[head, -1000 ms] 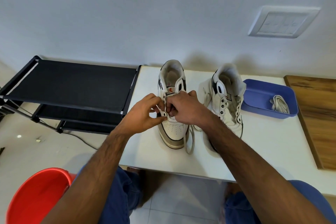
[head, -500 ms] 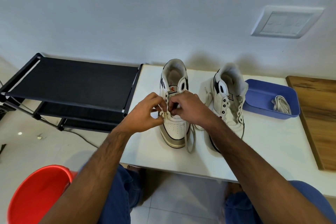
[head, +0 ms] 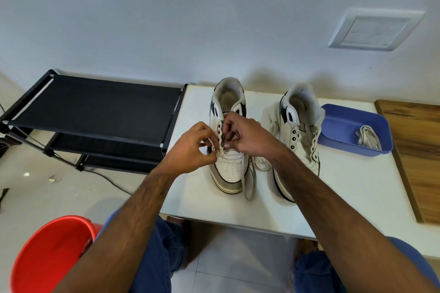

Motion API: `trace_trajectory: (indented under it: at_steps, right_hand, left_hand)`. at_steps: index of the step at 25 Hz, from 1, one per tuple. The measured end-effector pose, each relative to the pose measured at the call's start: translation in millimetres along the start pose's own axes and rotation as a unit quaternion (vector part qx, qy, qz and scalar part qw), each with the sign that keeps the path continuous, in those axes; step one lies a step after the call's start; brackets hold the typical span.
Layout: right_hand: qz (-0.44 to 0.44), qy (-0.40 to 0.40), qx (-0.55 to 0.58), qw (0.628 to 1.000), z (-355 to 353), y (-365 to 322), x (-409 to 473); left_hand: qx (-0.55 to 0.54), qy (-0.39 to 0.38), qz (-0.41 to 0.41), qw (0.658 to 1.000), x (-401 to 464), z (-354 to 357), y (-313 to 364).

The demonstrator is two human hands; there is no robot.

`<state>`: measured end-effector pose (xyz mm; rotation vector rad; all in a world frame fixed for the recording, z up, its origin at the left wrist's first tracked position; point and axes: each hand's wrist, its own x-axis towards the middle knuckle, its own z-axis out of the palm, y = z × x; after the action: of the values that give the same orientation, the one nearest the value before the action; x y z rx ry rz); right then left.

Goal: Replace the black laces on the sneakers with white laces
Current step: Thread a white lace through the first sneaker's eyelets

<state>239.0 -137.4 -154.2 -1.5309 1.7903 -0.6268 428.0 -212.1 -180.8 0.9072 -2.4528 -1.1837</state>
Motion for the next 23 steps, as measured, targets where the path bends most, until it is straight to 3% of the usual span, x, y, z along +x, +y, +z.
trace_trajectory:
  at_steps: [9,14,23]
  right_hand:
    - [-0.001,0.043,0.047,0.998,11.8,8.9,-4.7]
    - [0.001,0.024,0.036,0.999,12.1,5.4,-2.8]
    - [-0.049,0.005,-0.019,0.999,3.4,2.6,-4.1]
  left_hand:
    - [0.026,0.041,0.015,0.999,-0.8,7.2,-2.3]
    - [0.080,0.043,0.062,0.994,-1.0,7.3,-1.9]
    - [0.035,0.008,0.061,0.997,-0.1,-1.1,-4.9]
